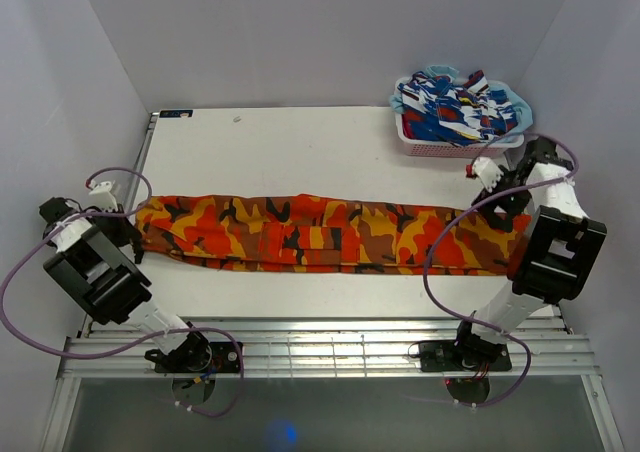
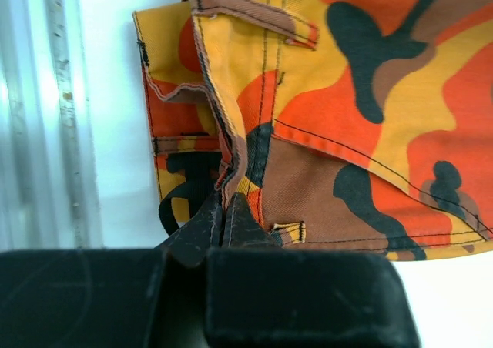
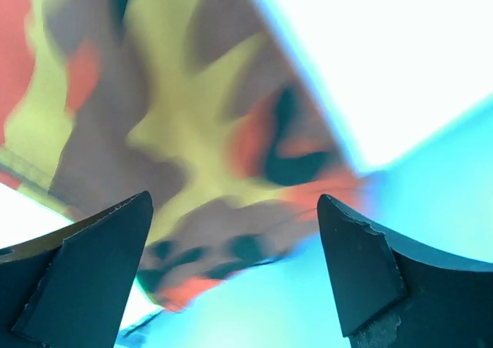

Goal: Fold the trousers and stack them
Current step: Fold the trousers

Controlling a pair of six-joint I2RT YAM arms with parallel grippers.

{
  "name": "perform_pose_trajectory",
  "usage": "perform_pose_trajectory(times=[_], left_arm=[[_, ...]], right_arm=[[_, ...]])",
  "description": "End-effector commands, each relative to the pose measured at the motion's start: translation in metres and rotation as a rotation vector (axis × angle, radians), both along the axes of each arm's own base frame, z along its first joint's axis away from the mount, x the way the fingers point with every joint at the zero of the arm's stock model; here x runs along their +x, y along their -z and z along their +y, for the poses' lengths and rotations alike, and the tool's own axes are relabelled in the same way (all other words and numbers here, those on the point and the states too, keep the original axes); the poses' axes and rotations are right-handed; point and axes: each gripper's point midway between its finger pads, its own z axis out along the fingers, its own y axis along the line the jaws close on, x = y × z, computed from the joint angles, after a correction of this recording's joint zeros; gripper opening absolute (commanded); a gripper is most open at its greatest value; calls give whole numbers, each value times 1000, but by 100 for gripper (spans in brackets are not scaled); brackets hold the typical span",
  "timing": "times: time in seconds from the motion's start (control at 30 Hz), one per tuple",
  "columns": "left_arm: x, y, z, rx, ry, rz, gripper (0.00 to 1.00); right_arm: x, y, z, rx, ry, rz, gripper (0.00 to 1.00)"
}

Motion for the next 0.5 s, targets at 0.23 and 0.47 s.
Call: perform_pose_trajectory(times=[0.23,0.47], left_arm=[[-27,-1,-2,59,15,62,0],[-37,-14,9,122,27,29,52]], right_arm=[[82,-114,212,428,-193,-208,93],[110,-83,307,576,-149,-92,81]])
